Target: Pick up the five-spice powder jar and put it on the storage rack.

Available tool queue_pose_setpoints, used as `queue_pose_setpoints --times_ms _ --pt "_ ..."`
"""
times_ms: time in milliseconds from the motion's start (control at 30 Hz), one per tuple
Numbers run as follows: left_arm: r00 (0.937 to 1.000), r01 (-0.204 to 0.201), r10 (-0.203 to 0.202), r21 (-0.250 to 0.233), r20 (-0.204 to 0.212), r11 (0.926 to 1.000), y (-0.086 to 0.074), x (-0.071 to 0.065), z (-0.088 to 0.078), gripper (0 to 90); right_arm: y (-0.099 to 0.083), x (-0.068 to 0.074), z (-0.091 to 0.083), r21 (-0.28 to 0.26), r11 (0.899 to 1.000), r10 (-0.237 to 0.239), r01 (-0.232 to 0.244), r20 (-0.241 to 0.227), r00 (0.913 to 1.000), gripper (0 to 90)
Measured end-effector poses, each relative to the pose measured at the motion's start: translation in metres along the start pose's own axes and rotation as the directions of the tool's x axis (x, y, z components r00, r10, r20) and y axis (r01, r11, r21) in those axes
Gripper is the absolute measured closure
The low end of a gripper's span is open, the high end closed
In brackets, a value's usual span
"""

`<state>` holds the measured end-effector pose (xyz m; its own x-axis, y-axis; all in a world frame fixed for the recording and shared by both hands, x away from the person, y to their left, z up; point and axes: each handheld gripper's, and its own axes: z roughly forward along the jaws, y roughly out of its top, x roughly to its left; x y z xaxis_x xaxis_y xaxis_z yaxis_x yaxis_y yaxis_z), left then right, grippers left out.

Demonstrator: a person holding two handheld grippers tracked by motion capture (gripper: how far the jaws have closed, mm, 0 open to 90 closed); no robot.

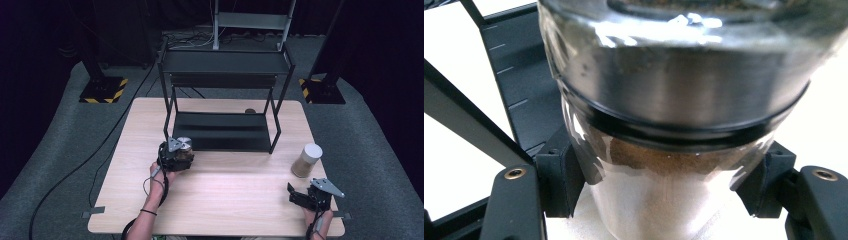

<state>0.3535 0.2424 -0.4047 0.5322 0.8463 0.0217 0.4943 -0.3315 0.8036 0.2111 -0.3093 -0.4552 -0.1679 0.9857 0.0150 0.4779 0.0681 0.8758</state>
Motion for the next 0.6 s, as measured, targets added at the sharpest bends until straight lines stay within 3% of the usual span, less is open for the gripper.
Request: queue_pose_setpoints --times_ms 600 --pt "1.0000 -0.006 0.006 0.004 -0.003 1.0000 0.0103 0.0032 0.0062 31.4 -0.0002 0.0004 -0.0001 -0.001 1.000 -0.002 0.002 0.001 1.0000 0.6"
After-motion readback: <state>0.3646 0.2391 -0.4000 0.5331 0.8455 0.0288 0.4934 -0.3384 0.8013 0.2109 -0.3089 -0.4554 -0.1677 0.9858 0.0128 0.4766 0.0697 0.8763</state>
